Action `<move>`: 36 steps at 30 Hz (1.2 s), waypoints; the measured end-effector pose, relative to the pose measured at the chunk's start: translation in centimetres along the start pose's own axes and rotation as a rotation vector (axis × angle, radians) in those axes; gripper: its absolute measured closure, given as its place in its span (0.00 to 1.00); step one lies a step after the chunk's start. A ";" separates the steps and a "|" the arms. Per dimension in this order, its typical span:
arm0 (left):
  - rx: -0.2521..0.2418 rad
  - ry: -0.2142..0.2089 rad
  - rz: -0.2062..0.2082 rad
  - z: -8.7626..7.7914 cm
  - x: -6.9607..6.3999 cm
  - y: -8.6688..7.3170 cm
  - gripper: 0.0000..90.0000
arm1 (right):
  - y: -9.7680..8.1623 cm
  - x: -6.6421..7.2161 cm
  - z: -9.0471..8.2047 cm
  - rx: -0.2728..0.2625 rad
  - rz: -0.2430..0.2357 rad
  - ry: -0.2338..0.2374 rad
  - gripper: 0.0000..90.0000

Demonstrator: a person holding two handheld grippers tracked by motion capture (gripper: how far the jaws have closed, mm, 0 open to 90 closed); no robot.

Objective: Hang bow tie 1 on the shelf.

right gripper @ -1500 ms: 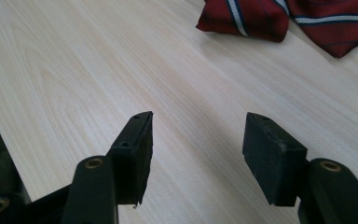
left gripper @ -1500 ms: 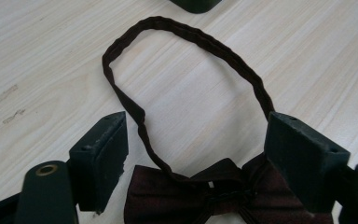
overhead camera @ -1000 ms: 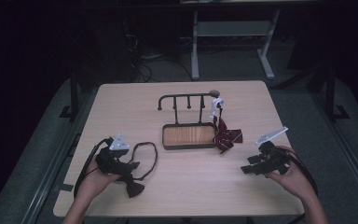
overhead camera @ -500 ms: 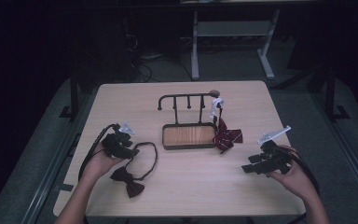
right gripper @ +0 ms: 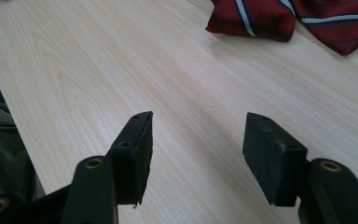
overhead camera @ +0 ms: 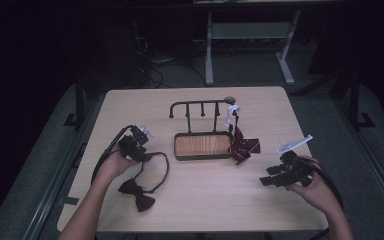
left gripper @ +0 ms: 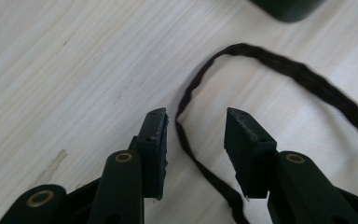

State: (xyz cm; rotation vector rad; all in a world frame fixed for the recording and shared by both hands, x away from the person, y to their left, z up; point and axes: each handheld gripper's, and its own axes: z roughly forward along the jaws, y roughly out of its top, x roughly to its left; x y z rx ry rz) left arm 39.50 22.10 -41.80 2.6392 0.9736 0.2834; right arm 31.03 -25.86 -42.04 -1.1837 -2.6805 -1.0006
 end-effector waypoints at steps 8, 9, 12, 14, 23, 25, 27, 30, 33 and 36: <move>0.030 -0.021 -0.049 1.2 1.2 -0.2 0.71 | 0.0 0.0 0.0 0.002 -0.004 0.000 0.48; 0.028 -0.022 -0.050 1.3 1.2 -0.2 0.72 | 0.0 0.0 0.0 0.002 -0.004 -0.001 0.48; 0.049 -0.033 -0.037 1.6 1.3 -0.1 0.77 | 0.0 0.0 0.0 -0.002 -0.002 0.000 0.48; 0.050 -0.032 -0.038 1.8 1.3 0.0 0.78 | 0.0 0.0 0.0 -0.004 -0.002 0.000 0.48; 0.071 -0.044 -0.024 2.2 1.1 0.3 0.92 | 0.1 0.1 -0.1 -0.012 -0.004 0.001 0.48; 0.077 -0.049 -0.018 2.2 1.1 0.3 0.96 | 0.1 0.1 -0.1 -0.012 -0.001 0.002 0.48; 0.089 -0.051 -0.003 2.1 1.0 0.3 0.99 | 0.1 0.1 -0.1 -0.010 0.000 -0.001 0.48; 0.083 -0.059 0.001 1.8 1.0 0.3 0.99 | 0.0 -0.1 0.0 -0.014 0.004 0.000 0.48; 0.073 -0.063 0.011 1.2 0.9 0.3 1.00 | -0.2 -0.3 0.1 -0.012 0.015 -0.003 0.48; 0.047 -0.081 0.007 0.3 0.8 0.2 1.00 | -0.3 -0.5 0.2 -0.015 0.021 -0.001 0.48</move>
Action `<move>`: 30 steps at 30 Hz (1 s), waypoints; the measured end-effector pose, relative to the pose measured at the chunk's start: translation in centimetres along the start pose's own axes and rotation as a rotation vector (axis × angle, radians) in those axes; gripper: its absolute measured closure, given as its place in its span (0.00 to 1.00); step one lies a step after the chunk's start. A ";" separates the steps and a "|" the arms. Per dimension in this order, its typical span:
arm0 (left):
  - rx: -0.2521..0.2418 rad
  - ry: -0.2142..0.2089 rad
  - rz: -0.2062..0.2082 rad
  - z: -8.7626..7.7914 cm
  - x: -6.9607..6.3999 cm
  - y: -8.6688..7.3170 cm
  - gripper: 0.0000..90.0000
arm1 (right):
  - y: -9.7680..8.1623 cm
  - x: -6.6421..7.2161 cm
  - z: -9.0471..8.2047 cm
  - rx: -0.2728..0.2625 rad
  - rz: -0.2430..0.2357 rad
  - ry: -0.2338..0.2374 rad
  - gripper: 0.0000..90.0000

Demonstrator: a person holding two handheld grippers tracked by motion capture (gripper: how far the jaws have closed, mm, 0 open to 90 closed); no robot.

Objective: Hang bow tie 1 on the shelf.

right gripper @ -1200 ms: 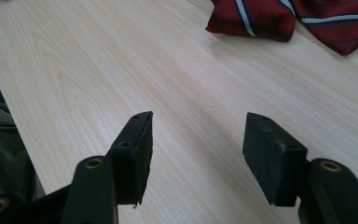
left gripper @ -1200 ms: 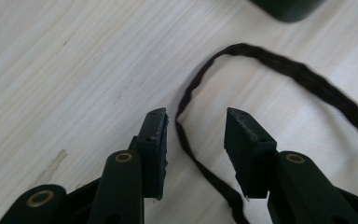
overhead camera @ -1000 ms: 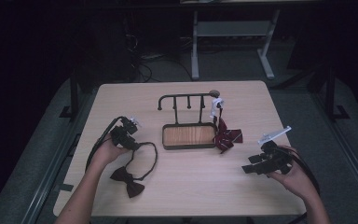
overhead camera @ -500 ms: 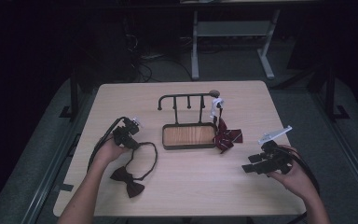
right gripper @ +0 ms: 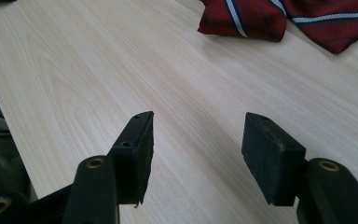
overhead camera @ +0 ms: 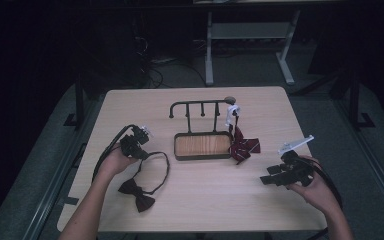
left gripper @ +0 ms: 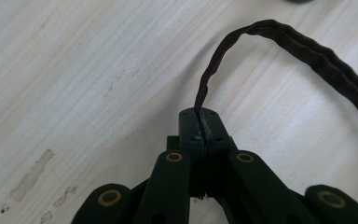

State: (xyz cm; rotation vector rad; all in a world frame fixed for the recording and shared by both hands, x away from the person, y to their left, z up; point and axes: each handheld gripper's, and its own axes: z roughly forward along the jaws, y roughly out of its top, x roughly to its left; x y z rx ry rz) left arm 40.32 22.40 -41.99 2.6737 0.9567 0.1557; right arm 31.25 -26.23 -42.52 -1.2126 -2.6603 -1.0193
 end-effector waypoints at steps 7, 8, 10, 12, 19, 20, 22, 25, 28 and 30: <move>-0.025 0.020 0.022 -1.7 -0.2 -0.3 1.00 | -0.1 -0.3 0.1 -0.005 0.010 -0.003 0.47; -0.025 0.018 0.021 -1.8 -0.3 -0.3 1.00 | -0.2 -0.3 0.1 -0.007 0.009 -0.002 0.47; -0.030 0.018 0.031 -2.3 -0.4 -0.2 1.00 | -0.2 -0.4 0.1 -0.007 0.014 -0.002 0.46; -0.037 0.014 0.032 -2.6 -0.5 -0.2 1.00 | -0.2 -0.4 0.0 -0.010 0.016 0.001 0.46; -0.078 -0.004 0.056 -4.2 -1.2 -0.2 1.00 | -0.3 -0.6 0.1 -0.010 0.020 0.002 0.46; -0.085 -0.005 0.063 -4.6 -1.3 -0.1 1.00 | -0.4 -0.7 0.1 -0.013 0.015 0.003 0.46; -0.092 -0.006 0.077 -5.1 -1.5 0.0 1.00 | -0.4 -0.8 0.0 -0.015 0.022 0.003 0.45; -0.103 -0.012 0.083 -5.6 -1.7 0.1 1.00 | -0.5 -0.8 0.0 -0.017 0.026 0.003 0.45; -0.108 -0.016 0.093 -6.0 -1.9 0.2 1.00 | -0.5 -0.8 0.0 -0.013 0.022 0.006 0.45; -0.118 -0.022 0.088 -6.3 -2.0 0.2 1.00 | -0.5 -0.9 0.0 -0.013 0.026 0.010 0.45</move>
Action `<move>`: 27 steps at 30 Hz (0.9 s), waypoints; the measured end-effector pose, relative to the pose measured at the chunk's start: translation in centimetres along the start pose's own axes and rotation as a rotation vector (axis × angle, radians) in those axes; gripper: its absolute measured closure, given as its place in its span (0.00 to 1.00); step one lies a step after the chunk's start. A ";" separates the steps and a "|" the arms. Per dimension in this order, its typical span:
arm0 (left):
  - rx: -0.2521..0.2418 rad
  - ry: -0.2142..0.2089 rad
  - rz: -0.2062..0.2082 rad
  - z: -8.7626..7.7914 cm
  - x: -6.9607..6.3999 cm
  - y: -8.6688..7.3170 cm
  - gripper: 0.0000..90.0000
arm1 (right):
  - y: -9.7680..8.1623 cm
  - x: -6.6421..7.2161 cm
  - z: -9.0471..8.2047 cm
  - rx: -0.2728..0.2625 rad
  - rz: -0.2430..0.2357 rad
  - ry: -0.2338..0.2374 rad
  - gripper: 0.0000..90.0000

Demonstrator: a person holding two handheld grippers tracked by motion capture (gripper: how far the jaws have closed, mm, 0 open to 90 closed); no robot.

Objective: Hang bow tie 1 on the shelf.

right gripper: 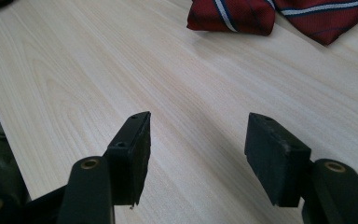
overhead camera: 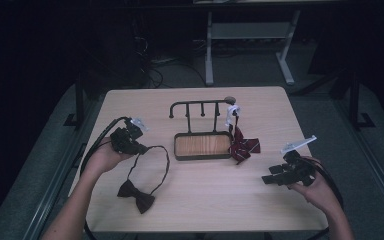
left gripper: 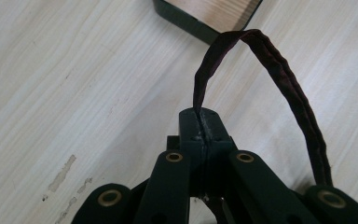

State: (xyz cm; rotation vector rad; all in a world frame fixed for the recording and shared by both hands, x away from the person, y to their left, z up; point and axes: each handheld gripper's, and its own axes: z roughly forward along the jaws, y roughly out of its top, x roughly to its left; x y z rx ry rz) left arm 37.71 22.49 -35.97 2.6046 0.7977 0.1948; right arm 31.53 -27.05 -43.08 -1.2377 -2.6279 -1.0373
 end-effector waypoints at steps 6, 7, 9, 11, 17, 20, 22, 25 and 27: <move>-0.008 -0.015 0.014 -0.8 0.0 0.3 1.00 | 0.0 0.0 -0.1 -0.003 0.003 -0.005 0.44; -0.011 -0.017 0.014 -0.9 -0.1 0.3 1.00 | 0.0 0.0 -0.2 -0.002 0.006 -0.004 0.44; -0.016 -0.019 0.024 -1.2 -0.2 0.5 1.00 | 0.0 0.0 -0.2 -0.001 0.003 -0.005 0.44; -0.021 -0.019 0.035 -1.5 -0.4 0.6 1.00 | -0.1 -0.1 -0.1 -0.002 -0.005 -0.006 0.44; -0.029 -0.022 0.047 -2.3 -0.7 0.8 1.00 | -0.1 -0.1 -0.1 -0.002 -0.006 -0.002 0.44; -0.033 -0.022 0.049 -2.8 -0.8 0.8 1.00 | -0.1 -0.1 0.0 0.005 -0.005 0.006 0.43; -0.034 -0.025 0.049 -3.0 -0.8 0.9 1.00 | -0.1 -0.1 0.0 0.006 -0.007 0.004 0.43; -0.037 -0.025 0.056 -3.4 -0.9 1.1 1.00 | -0.1 -0.1 0.0 0.004 -0.008 0.001 0.43; -0.038 -0.023 0.060 -3.7 -1.0 1.2 1.00 | -0.1 0.0 0.0 0.002 -0.007 0.000 0.43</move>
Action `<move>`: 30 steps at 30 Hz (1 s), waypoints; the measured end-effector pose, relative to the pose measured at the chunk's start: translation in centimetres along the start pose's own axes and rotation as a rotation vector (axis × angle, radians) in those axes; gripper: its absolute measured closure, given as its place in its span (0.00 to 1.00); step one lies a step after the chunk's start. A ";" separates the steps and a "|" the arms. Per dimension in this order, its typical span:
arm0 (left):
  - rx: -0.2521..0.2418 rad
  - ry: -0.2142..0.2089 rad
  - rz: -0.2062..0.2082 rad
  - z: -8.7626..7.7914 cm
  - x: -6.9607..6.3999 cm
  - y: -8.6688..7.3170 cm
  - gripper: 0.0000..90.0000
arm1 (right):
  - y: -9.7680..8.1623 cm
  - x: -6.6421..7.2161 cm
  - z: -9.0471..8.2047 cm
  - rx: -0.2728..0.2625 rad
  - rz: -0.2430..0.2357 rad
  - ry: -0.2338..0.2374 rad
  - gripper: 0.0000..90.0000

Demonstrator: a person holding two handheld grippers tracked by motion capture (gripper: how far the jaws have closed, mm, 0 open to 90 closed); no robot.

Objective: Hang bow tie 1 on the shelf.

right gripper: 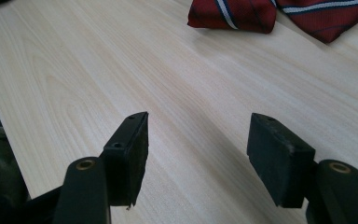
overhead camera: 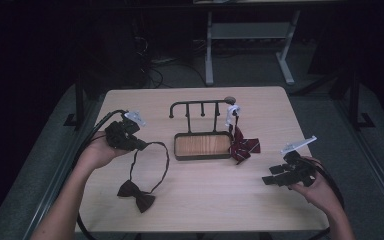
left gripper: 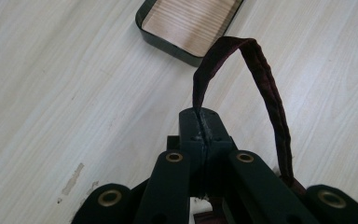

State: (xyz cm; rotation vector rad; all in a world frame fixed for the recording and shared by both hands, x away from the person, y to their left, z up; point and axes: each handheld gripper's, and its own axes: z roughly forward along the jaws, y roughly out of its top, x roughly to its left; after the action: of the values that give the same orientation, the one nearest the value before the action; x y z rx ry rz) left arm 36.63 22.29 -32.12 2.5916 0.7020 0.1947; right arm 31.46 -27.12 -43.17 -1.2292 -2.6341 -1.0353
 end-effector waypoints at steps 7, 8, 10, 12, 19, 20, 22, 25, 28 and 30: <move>-0.003 0.009 0.014 -1.1 -0.3 0.5 1.00 | 0.0 -0.1 0.1 0.001 0.000 0.003 0.42; -0.004 0.012 0.016 -1.2 -0.4 0.5 1.00 | 0.0 -0.1 0.1 0.002 -0.002 0.004 0.42; -0.005 0.012 0.019 -1.3 -0.5 0.6 1.00 | 0.0 -0.1 0.1 0.003 -0.004 0.004 0.42; -0.005 0.009 0.025 -1.5 -0.6 0.7 1.00 | 0.1 0.0 0.1 0.004 -0.005 0.005 0.42; -0.006 0.003 0.038 -2.0 -1.0 1.1 1.00 | 0.2 0.0 0.2 0.003 -0.008 0.009 0.42; -0.009 0.004 0.041 -2.1 -1.0 1.2 1.00 | 0.1 0.0 0.2 0.002 -0.009 0.009 0.42; -0.010 0.003 0.048 -2.3 -1.1 1.3 1.00 | 0.1 0.0 0.1 0.001 -0.008 0.006 0.42; -0.011 0.004 0.055 -2.6 -1.2 1.5 1.00 | 0.2 0.1 0.0 -0.002 -0.007 0.000 0.42; -0.016 0.007 0.063 -2.9 -1.2 1.7 1.00 | 0.2 0.2 0.0 0.000 -0.010 -0.002 0.42; -0.021 0.008 0.064 -3.1 -1.2 1.9 1.00 | 0.1 0.2 0.1 0.005 -0.011 -0.005 0.42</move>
State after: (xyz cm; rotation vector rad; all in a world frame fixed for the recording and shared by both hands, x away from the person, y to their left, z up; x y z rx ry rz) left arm 35.65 21.40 -28.53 2.5969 0.6167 0.2307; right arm 31.39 -26.83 -43.14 -1.2197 -2.6486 -1.0278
